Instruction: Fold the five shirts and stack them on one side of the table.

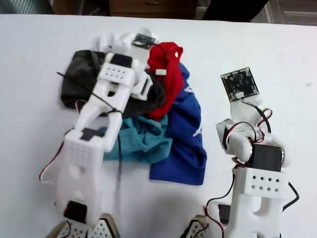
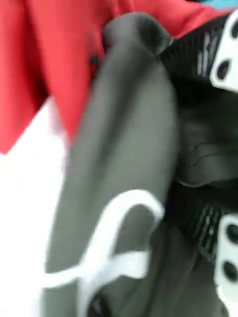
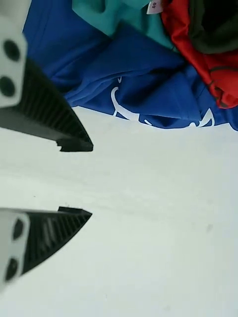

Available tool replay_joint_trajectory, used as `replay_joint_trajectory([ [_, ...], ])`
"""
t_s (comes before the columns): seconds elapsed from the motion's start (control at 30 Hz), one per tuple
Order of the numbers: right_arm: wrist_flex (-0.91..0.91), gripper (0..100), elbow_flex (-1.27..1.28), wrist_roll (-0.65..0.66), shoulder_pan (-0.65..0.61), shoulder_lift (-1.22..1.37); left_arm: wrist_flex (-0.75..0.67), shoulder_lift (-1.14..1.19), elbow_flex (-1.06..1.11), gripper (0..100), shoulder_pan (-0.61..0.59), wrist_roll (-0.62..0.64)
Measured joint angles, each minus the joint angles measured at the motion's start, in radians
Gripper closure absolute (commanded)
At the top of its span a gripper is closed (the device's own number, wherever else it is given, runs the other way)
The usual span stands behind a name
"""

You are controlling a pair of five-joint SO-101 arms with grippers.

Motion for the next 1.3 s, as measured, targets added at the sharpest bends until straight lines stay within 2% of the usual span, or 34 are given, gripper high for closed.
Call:
replay_joint_trajectory([
  [0.07, 0.000, 81.0, 0.000, 0.000, 0.000, 0.000, 0.049, 0.061, -0.077, 97, -0.008, -0.055],
  [0.1, 0.000, 81.0, 0.000, 0.000, 0.000, 0.000, 0.075, 0.083, -0.107, 99, -0.012, -0.072],
  [0.13, 0.000, 81.0, 0.000, 0.000, 0.000, 0.000, 0.100, 0.104, -0.137, 95, -0.020, -0.074],
  [0.2, 0.000, 81.0, 0.000, 0.000, 0.000, 0.000, 0.157, 0.141, -0.203, 98, -0.048, -0.048],
  [0.3, 0.000, 81.0, 0.000, 0.000, 0.000, 0.000, 0.255, 0.160, -0.305, 98, -0.121, -0.025],
  [0.47, 0.000, 81.0, 0.000, 0.000, 0.000, 0.000, 0.356, 0.155, -0.531, 98, -0.371, -0.074],
  [0.77, -0.043, 81.0, 0.000, 0.000, 0.000, 0.000, 0.365, -0.044, -0.605, 98, -0.819, -0.252],
  [1.0, -0.049, 81.0, 0.000, 0.000, 0.000, 0.005, 0.364, -0.104, -0.614, 98, -1.142, -0.365],
  [1.17, -0.049, 81.0, 0.000, 0.000, 0.000, 0.005, 0.301, -0.114, -0.614, 98, -1.298, -0.374],
  [1.3, -0.049, 81.0, 0.000, 0.000, 0.000, 0.005, 0.273, -0.147, -0.614, 97, -1.366, -0.374],
])
